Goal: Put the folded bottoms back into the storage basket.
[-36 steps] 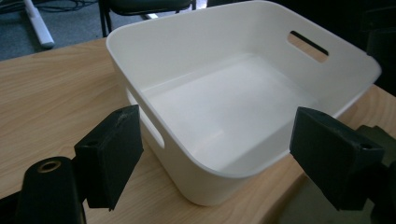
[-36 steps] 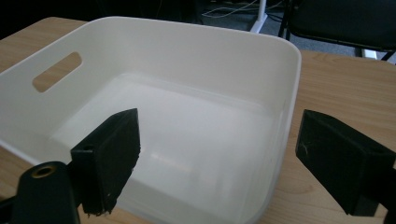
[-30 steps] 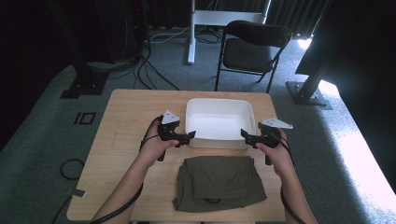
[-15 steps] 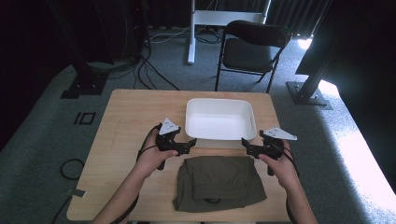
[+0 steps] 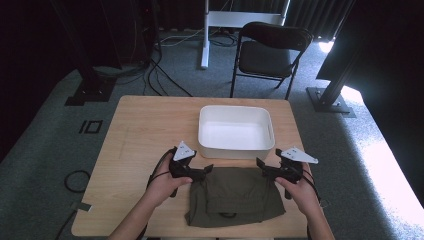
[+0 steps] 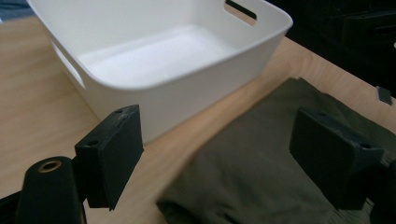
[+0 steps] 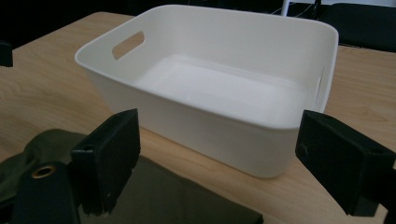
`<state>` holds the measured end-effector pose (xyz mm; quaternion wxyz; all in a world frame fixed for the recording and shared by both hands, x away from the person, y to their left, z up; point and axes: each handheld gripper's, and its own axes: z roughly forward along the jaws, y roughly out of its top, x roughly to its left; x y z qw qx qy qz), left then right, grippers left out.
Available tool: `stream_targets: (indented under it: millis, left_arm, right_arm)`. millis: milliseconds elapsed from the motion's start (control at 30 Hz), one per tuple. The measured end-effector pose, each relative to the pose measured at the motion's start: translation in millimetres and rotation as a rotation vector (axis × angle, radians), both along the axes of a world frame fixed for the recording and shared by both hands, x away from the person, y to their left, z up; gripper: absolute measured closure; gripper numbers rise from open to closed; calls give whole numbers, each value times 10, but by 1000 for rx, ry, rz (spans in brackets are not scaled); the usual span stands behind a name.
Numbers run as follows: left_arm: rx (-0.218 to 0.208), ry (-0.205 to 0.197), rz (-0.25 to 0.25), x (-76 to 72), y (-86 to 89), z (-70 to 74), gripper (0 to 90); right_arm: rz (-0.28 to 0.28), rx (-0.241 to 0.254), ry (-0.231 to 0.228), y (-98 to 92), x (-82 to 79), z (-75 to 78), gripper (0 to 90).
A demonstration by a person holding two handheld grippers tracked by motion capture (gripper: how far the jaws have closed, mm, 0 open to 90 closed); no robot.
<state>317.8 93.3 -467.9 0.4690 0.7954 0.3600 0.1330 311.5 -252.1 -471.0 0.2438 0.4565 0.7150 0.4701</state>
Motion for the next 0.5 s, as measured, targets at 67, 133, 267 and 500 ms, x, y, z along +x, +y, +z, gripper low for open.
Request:
stream_targets:
  millis: [67, 133, 267, 500]
  left_arm:
    - [12, 6, -3, -47, -9, -43, 185]
    - [19, 15, -5, -95, -14, -92, 185]
    - [32, 32, -11, -160, -27, -173, 185]
    - [70, 75, 17, -250, -49, -345, 185]
  right_arm:
    - [2, -8, 6, -4, -40, -41, 138]
    - [6, -12, 13, -13, -79, -86, 138]
    - [12, -23, 38, -30, -159, -178, 138]
    - [17, -32, 91, -28, -279, -378, 138]
